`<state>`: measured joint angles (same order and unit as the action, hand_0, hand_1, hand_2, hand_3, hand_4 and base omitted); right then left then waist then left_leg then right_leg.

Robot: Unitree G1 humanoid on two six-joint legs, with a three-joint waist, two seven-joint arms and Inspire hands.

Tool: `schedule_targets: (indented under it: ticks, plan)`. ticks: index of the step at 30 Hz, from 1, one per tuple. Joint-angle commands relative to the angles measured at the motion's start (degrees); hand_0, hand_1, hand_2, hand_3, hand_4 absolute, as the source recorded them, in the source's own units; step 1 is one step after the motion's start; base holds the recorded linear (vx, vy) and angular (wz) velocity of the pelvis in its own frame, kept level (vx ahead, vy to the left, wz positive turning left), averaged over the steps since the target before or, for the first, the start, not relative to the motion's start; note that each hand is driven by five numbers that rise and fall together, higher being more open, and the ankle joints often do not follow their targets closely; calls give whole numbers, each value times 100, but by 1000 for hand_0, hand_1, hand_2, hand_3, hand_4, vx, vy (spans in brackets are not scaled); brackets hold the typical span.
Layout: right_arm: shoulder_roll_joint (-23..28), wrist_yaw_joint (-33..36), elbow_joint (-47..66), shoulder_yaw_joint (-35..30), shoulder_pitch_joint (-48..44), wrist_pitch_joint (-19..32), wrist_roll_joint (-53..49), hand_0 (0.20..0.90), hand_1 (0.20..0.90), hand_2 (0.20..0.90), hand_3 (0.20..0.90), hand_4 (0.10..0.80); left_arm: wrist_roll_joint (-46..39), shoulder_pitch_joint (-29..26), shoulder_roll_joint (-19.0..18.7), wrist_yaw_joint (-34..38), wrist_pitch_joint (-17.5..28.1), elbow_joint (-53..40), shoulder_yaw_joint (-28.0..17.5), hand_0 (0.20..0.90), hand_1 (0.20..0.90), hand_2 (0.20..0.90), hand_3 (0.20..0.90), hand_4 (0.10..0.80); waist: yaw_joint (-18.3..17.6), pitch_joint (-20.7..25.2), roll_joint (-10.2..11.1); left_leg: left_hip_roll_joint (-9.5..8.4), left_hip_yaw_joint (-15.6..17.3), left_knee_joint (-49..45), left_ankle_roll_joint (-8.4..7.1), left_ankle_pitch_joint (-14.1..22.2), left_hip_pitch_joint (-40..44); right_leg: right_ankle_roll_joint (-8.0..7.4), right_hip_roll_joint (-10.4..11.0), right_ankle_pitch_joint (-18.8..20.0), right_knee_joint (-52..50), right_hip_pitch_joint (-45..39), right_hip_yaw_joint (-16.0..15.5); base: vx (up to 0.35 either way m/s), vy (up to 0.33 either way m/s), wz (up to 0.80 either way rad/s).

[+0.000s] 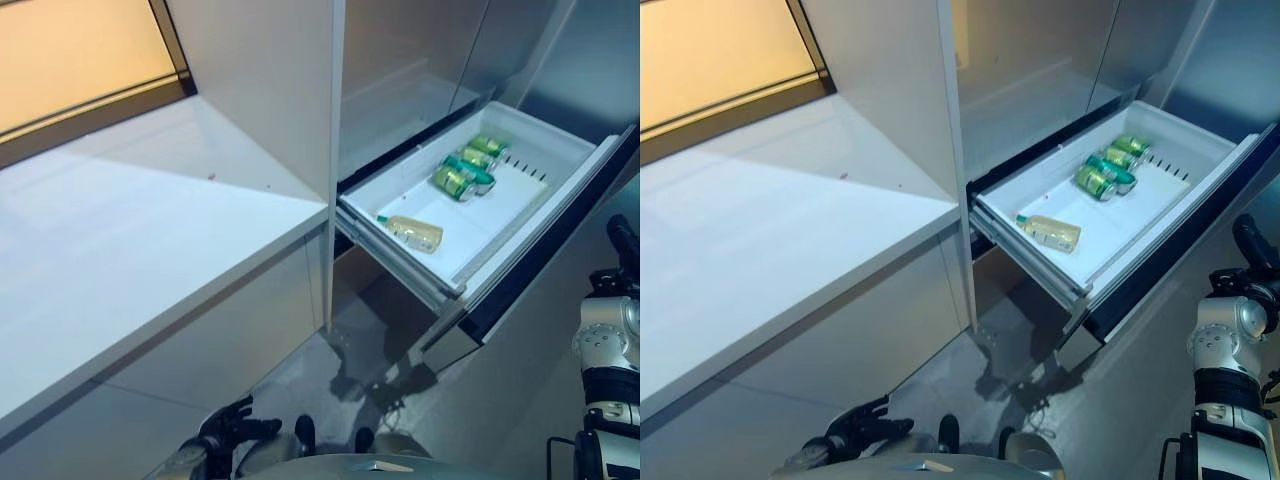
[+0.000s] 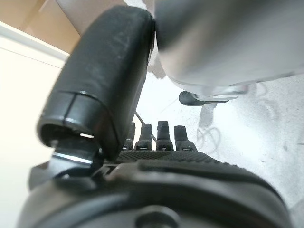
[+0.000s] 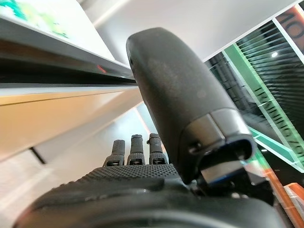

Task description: Put drinks into fridge and close the fridge

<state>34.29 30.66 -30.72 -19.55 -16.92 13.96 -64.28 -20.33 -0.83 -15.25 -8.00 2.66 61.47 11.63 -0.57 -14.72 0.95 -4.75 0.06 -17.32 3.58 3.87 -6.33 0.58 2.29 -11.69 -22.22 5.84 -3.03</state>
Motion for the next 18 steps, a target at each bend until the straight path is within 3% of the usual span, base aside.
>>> schedule_targets:
  ticks: [1, 6, 9, 13, 18]
  plan:
    - [351, -352, 64, -200, -691, 567, -334, 900, 900, 900, 900, 800, -148, 110, -66, 162, -56, -284, 394, 900, 900, 900, 900, 800, 275, -52, 136, -234, -140, -1577, 375, 1305, -707, 335, 139, 7, -867, 566, -197, -129, 12, 8]
    - [408, -535, -176, 80, -1145, 267, -716, 900, 900, 900, 900, 800, -429, 35, -92, 362, -118, -538, 470, 900, 900, 900, 900, 800, 399, -261, 70, -325, -162, -2114, 419, 1404, -1278, 426, 155, -247, -1609, 1161, -232, -67, 21, 8]
    - [438, -1161, -329, 340, -1423, -142, -949, 900, 900, 900, 900, 800, -494, 59, -117, 444, -128, -621, 446, 900, 900, 900, 900, 800, 508, -367, 26, -389, -204, -2288, 397, 1353, -1548, 464, 167, -324, -1906, 1419, -300, -30, 14, 4]
    - [275, -2035, -377, 698, -1689, -522, -846, 900, 900, 900, 900, 800, -683, 101, -201, 515, -112, -636, 369, 900, 900, 900, 900, 800, 633, -461, -52, -404, -247, -2243, 355, 1184, -1733, 480, 170, -366, -2100, 1644, -382, -12, 9, 2]
    - [234, -2513, -506, 947, -2046, -581, -668, 900, 900, 900, 900, 800, -683, 151, -246, 545, -6, -669, 304, 900, 900, 900, 900, 800, 819, -605, -167, -431, -384, -2127, 262, 889, -1953, 490, 212, -371, -2267, 1839, -563, 33, -11, 15]
